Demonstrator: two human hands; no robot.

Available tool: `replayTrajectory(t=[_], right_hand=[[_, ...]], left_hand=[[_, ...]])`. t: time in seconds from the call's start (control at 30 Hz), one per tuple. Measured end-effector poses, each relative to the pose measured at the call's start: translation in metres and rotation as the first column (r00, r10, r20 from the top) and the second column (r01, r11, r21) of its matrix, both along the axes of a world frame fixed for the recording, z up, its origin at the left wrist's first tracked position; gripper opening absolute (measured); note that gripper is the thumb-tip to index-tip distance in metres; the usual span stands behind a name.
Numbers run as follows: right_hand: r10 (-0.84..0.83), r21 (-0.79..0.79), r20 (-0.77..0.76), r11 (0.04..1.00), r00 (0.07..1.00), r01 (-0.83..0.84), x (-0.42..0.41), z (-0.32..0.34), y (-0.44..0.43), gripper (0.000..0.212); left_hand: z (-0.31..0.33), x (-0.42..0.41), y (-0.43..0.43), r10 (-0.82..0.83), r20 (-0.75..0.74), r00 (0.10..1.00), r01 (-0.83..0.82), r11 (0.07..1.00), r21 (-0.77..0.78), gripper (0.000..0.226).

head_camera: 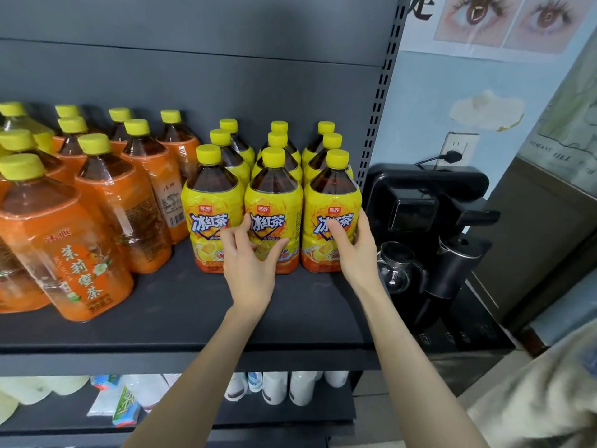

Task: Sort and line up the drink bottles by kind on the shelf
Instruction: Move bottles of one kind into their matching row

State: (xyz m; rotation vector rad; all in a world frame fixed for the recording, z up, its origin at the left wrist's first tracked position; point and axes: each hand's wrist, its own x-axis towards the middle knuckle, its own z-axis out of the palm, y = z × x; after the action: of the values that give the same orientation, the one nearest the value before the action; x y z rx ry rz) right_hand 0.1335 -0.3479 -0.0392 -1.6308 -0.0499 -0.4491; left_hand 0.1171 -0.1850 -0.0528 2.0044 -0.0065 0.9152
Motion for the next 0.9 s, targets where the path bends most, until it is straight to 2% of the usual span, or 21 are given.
replayTrajectory(t=[0.17, 0.47, 0.63, 0.73, 0.83, 0.9], right_hand=[[0.033, 0.009, -0.015, 0.999, 0.999, -0.033, -0.006, -0.005, 0.000, 0.065], [0.053, 0.035, -0.001, 0.998, 0.999, -0.053, -0.006, -0.004, -0.002, 0.055], [0.084, 0.048, 0.003, 0.995, 0.996, -0.084, -0.007, -0.003, -0.002, 0.058], [0.094, 0.051, 0.000, 0.994, 0.996, -0.094, -0.008, -0.002, -0.002, 0.065], [0.119, 0.076, -0.001, 0.990, 0.993, -0.119, -0.006, 0.003, -0.006, 0.074], [0.142, 0.111, -0.018, 0.984, 0.990, -0.139, -0.001, 0.009, -0.009, 0.084]], left_hand=[[-0.002, 0.000, -0.003, 0.051, 0.000, 0.999, -0.051, 0.997, 0.059, 0.070], [0.006, 0.001, -0.011, 0.121, -0.044, 0.992, -0.116, 0.988, 0.101, 0.069], [0.008, -0.001, -0.005, 0.102, -0.052, 0.993, -0.094, 0.987, 0.130, 0.070], [0.008, -0.007, 0.006, 0.104, 0.013, 0.994, -0.105, 0.990, 0.094, 0.072], [0.004, -0.005, 0.026, 0.241, 0.071, 0.968, -0.241, 0.970, -0.009, 0.091], [0.006, 0.000, 0.035, 0.254, -0.016, 0.967, -0.254, 0.965, -0.060, 0.114]])
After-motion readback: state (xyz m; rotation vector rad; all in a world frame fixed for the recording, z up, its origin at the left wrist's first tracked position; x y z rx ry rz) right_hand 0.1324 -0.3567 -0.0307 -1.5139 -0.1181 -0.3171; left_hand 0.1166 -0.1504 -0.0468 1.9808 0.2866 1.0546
